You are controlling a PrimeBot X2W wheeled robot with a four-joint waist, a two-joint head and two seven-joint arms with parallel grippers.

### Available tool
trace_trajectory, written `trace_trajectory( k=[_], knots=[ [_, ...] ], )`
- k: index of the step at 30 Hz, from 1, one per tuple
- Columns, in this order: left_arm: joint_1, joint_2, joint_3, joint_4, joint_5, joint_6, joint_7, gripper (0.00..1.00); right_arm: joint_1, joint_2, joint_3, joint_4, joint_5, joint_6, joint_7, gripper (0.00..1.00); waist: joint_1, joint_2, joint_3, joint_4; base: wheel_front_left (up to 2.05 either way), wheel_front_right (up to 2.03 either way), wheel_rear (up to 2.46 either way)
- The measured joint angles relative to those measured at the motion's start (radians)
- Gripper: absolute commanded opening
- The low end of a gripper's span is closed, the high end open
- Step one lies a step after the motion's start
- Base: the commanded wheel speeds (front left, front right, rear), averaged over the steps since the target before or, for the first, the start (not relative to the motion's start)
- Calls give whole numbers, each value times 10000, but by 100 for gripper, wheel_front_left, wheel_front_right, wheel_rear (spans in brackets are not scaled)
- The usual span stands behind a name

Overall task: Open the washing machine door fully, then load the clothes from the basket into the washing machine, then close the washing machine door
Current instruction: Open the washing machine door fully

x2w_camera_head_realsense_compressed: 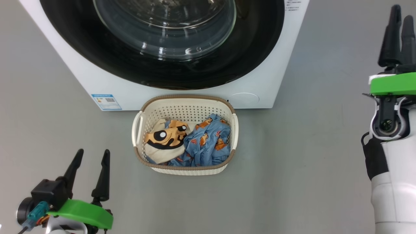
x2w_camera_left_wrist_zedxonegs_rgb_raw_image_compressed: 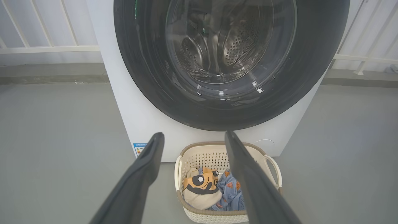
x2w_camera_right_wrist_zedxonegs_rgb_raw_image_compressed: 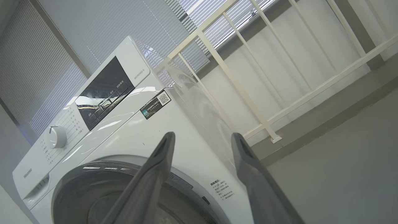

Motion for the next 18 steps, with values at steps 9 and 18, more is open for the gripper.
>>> trace_trajectory(
  k=[9,18],
  knots=[
    [-34,-35,-56,38,-15,0,0,100,-543,27,-926,1047,2105,0,945,0,0,0,92,271,0,0,0],
    [-248,-35,-259,13,-31,0,0,100,-1866,-198,-1710,2130,2539,-2,1916,0,0,0,441,417,0,0,0]
  ],
)
